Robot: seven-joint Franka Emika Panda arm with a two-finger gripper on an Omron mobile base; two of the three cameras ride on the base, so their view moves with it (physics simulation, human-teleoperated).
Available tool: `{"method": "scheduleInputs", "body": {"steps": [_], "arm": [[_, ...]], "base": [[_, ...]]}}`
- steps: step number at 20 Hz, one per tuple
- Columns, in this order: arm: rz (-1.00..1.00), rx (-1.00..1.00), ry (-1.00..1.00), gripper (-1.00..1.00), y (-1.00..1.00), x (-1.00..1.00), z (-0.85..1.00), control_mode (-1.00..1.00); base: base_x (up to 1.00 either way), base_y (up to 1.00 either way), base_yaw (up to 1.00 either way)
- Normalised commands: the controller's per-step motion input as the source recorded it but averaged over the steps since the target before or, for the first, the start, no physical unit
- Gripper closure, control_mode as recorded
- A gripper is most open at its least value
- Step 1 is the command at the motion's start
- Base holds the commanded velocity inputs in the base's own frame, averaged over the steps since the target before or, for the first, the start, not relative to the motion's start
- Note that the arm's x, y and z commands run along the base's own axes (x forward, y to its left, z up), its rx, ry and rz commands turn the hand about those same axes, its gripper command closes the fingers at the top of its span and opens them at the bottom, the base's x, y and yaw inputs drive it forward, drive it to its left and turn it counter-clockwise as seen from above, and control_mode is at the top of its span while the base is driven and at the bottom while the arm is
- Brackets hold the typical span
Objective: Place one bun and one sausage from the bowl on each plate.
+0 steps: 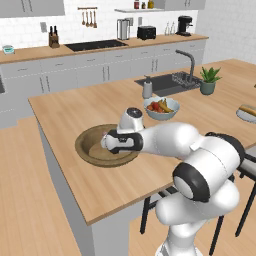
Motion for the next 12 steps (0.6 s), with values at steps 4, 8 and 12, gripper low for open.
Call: {"method": "scheduleInputs", "body": {"steps": [4, 8, 12], "arm": [[0.0, -0.04, 0.05, -1.0, 0.0, 0.4, -0.01, -1.0], [0.0, -0.06, 0.01, -1.0, 0.0, 0.32, -0.23, -1.0], [0.0, 0.0, 0.0, -1.0, 0.11, 0.31, -0.27, -1.0]], "base": [[0.0, 0.0, 0.0], [0.0, 0.0, 0.0], [0.0, 0.0, 0.0]]}}
